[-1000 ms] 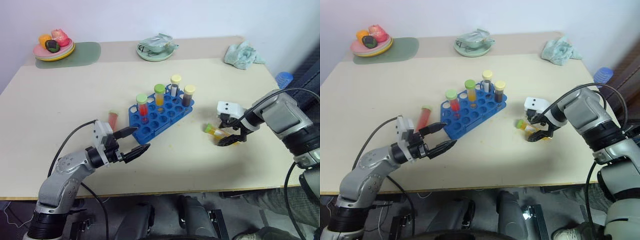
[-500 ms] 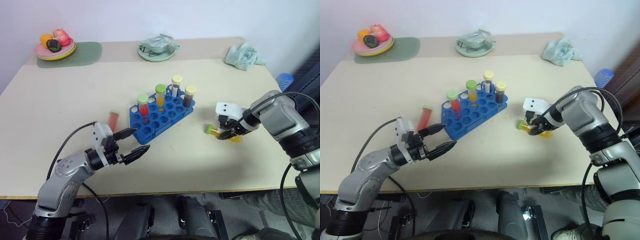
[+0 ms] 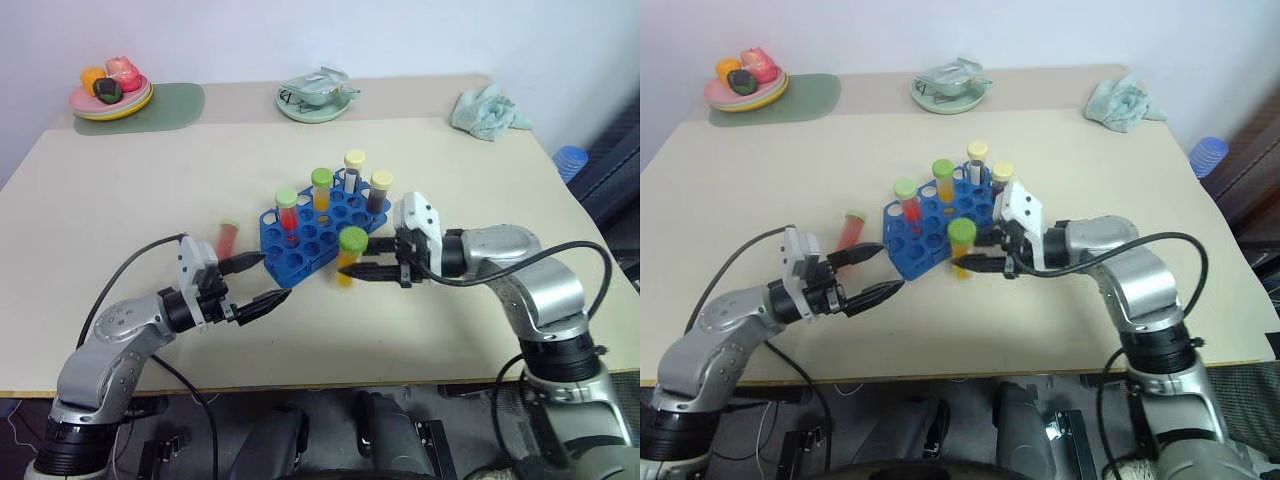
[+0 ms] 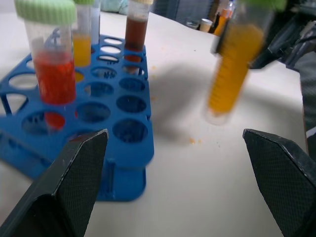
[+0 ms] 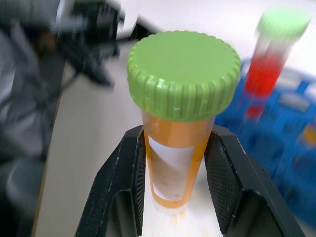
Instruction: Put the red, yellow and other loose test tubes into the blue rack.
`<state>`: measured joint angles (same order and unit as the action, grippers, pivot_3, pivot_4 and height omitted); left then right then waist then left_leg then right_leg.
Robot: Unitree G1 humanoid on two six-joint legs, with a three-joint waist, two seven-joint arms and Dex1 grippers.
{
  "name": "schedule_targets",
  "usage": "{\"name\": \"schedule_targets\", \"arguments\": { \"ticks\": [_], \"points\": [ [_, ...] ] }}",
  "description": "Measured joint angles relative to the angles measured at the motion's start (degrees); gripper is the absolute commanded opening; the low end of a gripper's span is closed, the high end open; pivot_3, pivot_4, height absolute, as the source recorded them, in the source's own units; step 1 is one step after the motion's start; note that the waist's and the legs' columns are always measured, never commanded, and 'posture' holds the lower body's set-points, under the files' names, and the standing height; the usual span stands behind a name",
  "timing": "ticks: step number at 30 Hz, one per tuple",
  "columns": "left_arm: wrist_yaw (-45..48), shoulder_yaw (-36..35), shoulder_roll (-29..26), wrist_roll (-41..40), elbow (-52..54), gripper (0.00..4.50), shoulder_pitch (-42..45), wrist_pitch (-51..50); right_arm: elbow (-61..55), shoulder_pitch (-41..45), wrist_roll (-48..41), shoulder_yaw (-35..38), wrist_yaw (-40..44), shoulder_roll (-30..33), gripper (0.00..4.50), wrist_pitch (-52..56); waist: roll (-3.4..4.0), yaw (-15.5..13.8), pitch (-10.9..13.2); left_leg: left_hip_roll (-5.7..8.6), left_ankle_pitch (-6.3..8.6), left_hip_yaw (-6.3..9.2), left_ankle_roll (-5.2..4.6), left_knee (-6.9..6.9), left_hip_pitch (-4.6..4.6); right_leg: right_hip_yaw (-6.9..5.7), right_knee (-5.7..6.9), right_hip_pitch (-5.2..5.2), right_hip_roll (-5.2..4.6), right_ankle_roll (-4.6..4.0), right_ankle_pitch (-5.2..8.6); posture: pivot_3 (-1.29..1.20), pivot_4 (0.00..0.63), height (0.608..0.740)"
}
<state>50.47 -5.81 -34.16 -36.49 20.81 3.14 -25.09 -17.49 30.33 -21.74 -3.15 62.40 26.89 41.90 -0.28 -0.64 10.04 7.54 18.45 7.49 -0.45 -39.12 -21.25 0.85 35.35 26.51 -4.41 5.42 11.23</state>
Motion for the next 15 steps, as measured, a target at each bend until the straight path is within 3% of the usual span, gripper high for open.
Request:
{"name": "schedule_targets", "arguments": {
  "ticks": [2, 6, 15],
  "points": [
    [0.22, -0.04, -0.37, -0.29, 0.0, 4.5, 0.25, -0.62, 0.05, 0.82, -1.22, 0.63, -2.88, -2.68, 1.7, -0.92, 0.03, 0.15, 0.01, 0.0, 0.0, -0.01, 0.0, 0.0, 0.0, 0.01, 0.01, 0.01, 0.01, 0.0, 0.0, 0.0, 0.15, 0.74],
    [0.35, -0.37, -0.71, -0.45, -0.01, 4.5, 0.16, -0.96, 0.4, 2.39, -2.51, 1.22, -6.92, -5.63, 0.79, -2.68, 0.03, 0.04, 0.01, 0.0, 0.0, 0.0, 0.0, 0.0, 0.01, 0.01, 0.01, 0.0, 0.02, 0.0, 0.0, 0.0, 0.15, 0.74],
    [0.04, -1.85, -1.4, -0.52, 0.13, 4.5, -0.67, -1.05, 7.33, 4.17, 0.86, 0.04, -13.97, -8.75, 0.79, -13.36, 0.04, 0.35, 0.0, 0.0, -0.01, -0.02, 0.02, 0.0, 0.03, 0.02, 0.07, 0.02, 0.03, -0.01, 0.0, 0.0, 0.15, 0.74]
  ]
}}
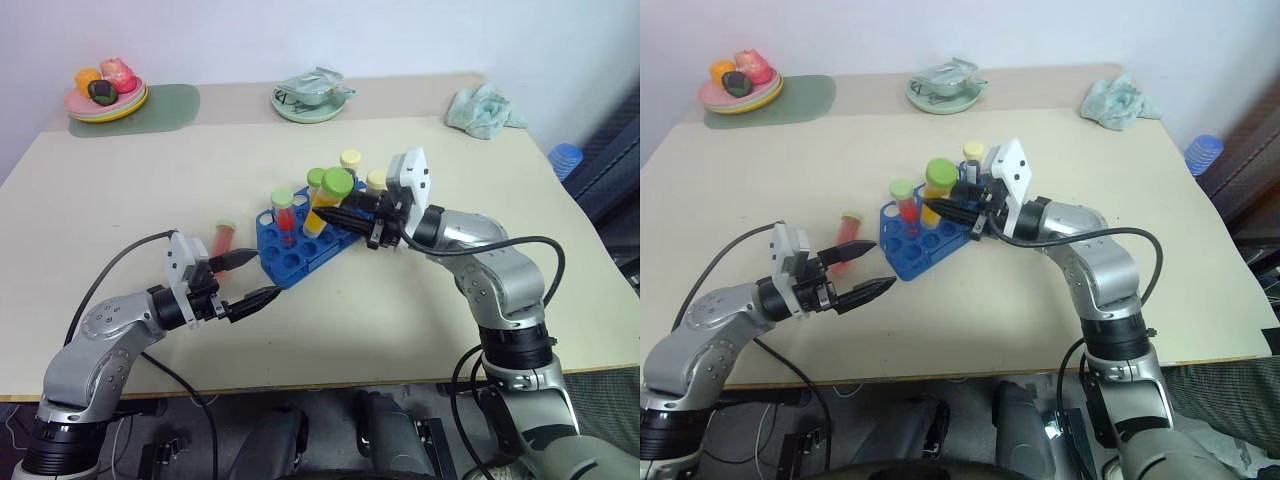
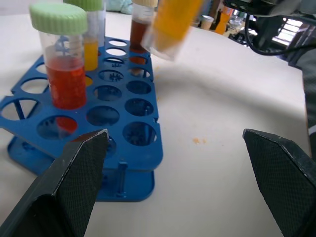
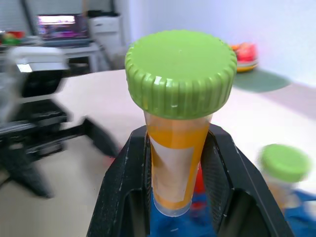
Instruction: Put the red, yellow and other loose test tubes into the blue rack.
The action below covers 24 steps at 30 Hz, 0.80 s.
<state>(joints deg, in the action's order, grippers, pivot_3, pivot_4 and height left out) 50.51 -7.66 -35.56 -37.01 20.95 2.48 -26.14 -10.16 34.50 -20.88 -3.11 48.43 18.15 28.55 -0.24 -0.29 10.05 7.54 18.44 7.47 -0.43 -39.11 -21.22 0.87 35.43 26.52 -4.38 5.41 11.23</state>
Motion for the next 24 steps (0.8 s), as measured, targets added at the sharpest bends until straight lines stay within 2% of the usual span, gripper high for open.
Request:
{"name": "schedule_targets", "arguments": {
  "ticks": [6, 10, 17, 24],
  "points": [
    [-0.67, -0.02, 0.06, 0.02, 0.02, 4.5, 0.01, 0.0, 11.49, 0.31, 7.02, -1.92, -5.38, -2.46, 0.79, -11.91, 0.01, 0.17, 0.0, 0.0, -0.01, -0.01, 0.02, 0.0, 0.01, 0.01, 0.02, 0.01, 0.01, 0.0, 0.0, 0.0, 0.15, 0.74],
    [-1.05, -0.02, 0.17, 0.04, 0.02, 4.5, 0.01, 0.03, 17.43, 0.22, 8.95, -2.19, -7.44, -3.64, 0.79, -15.9, 0.01, 0.33, 0.0, 0.0, -0.02, 0.0, 0.02, 0.01, 0.0, 0.02, 0.02, 0.02, 0.02, -0.01, 0.0, 0.0, 0.15, 0.74],
    [-1.49, -0.02, 0.3, 0.06, 0.02, 4.5, 0.01, 0.13, 18.21, -0.39, 8.84, -1.98, -7.05, -3.14, 0.79, -18.06, 0.01, 1.01, 0.0, 0.0, -0.03, 0.0, 0.04, 0.0, 0.02, 0.02, 0.05, 0.01, 0.03, -0.01, 0.0, 0.0, 0.15, 0.74],
    [-1.57, -0.02, 0.33, 0.1, 0.02, 4.5, 0.09, 0.21, 13.77, -2.78, 7.06, -0.74, -6.35, -0.54, 0.79, -15.11, 0.02, 1.1, 0.0, -0.02, -0.03, 0.0, 0.05, 0.01, 0.03, 0.05, 0.07, 0.02, 0.05, -0.02, -0.01, 0.0, 0.15, 0.74]
  ]
}}
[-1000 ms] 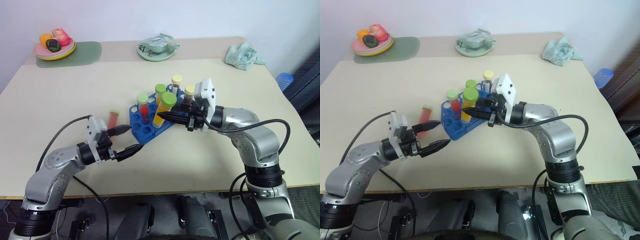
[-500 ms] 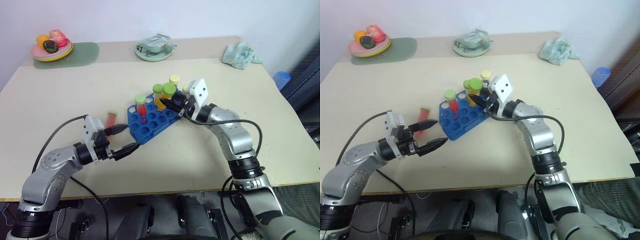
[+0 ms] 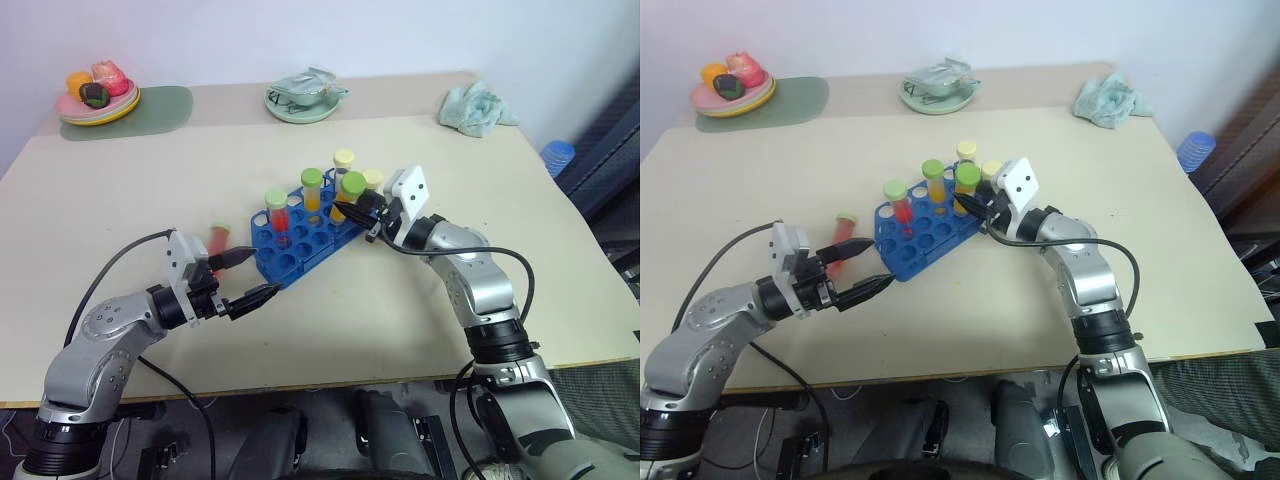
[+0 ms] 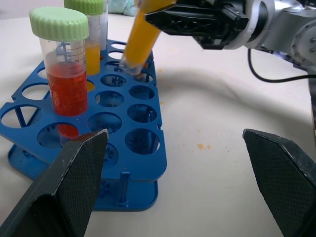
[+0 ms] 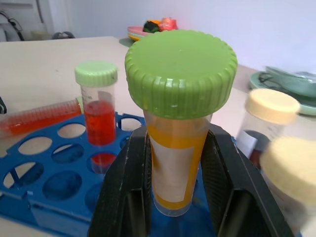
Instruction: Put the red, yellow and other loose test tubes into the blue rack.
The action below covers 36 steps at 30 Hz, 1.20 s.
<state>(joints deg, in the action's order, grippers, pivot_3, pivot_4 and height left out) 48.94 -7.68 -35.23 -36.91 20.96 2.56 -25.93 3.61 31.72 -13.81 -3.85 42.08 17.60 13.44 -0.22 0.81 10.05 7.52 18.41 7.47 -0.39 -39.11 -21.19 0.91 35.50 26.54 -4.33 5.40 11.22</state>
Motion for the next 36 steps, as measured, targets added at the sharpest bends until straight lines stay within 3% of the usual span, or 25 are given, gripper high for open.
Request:
{"name": "schedule_targets", "arguments": {
  "ticks": [22, 36],
  "points": [
    [0.35, 0.04, 0.53, 0.07, -0.01, 4.5, 0.46, -0.01, -2.75, -1.72, -0.86, -0.77, 2.45, 2.33, 0.79, 3.1, 0.0, -0.2, 0.0, 0.0, 0.0, 0.0, 0.0, 0.0, 0.0, 0.0, -0.03, -0.03, 0.0, -0.01, -0.01, 0.0, 0.15, 0.74],
    [-0.44, 0.08, 0.53, 0.08, 0.0, 4.5, 0.44, -0.01, 1.59, 3.73, 0.2, -3.59, 6.26, 4.93, 0.79, 6.74, 0.0, -0.28, 0.0, 0.0, 0.0, 0.0, 0.0, 0.0, 0.0, -0.01, -0.05, -0.03, -0.01, -0.01, -0.01, 0.0, 0.15, 0.74]
  ]
}}
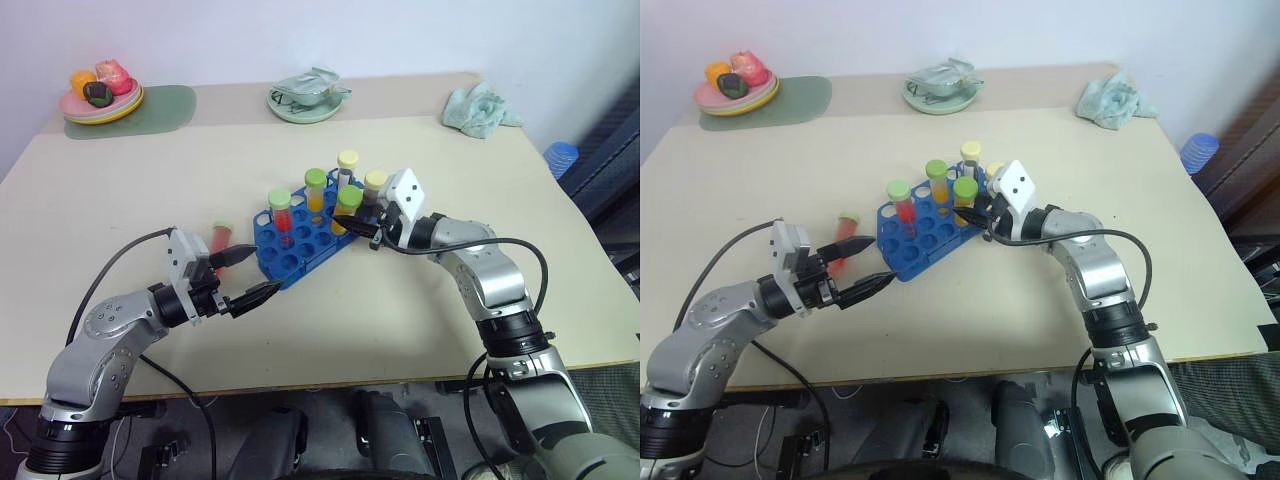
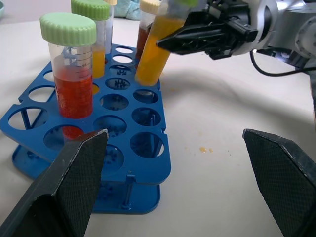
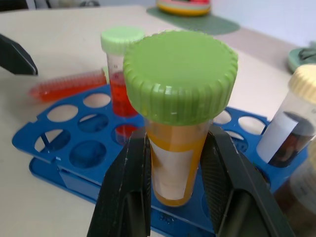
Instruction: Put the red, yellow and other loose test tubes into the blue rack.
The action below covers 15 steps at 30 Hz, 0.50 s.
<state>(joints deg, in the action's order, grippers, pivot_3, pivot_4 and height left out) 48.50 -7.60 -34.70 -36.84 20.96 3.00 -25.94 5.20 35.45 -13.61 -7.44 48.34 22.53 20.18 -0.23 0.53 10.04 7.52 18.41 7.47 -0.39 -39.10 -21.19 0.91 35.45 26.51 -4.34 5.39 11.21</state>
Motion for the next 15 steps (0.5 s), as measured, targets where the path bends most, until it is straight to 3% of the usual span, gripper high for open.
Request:
{"name": "schedule_targets", "arguments": {
  "ticks": [2, 9, 15],
  "points": [
    [-0.07, 0.0, 0.01, 0.0, 0.03, 4.5, -0.09, 0.0, 1.01, 1.08, -0.13, -0.15, 0.79, 0.06, 0.79, 1.23, 0.0, 0.04, 0.0, 0.0, 0.0, 0.0, 0.0, 0.0, 0.0, 0.0, 0.0, 0.0, 0.0, 0.0, 0.0, 0.0, 0.15, 0.74],
    [-0.37, -0.02, 0.35, -0.02, 1.38, 4.5, -2.08, 0.01, 1.22, 2.08, -1.04, -0.66, 3.05, 0.58, 4.08, 4.91, 0.0, 0.15, 0.0, -0.01, 0.0, 0.0, 0.0, 0.01, 0.0, 0.0, 0.0, 0.01, 0.0, 0.0, 0.0, 0.0, 0.15, 0.74],
    [-3.07, -2.67, 3.08, -2.05, 2.88, 4.5, -4.17, 0.07, -3.73, -0.03, -0.21, -0.33, 0.49, 0.48, 4.08, 1.55, 0.0, 0.1, 0.0, -0.01, 0.0, 0.0, 0.0, 0.01, 0.0, 0.01, 0.0, 0.01, 0.0, 0.0, 0.0, 0.0, 0.15, 0.74]
  ]
}}
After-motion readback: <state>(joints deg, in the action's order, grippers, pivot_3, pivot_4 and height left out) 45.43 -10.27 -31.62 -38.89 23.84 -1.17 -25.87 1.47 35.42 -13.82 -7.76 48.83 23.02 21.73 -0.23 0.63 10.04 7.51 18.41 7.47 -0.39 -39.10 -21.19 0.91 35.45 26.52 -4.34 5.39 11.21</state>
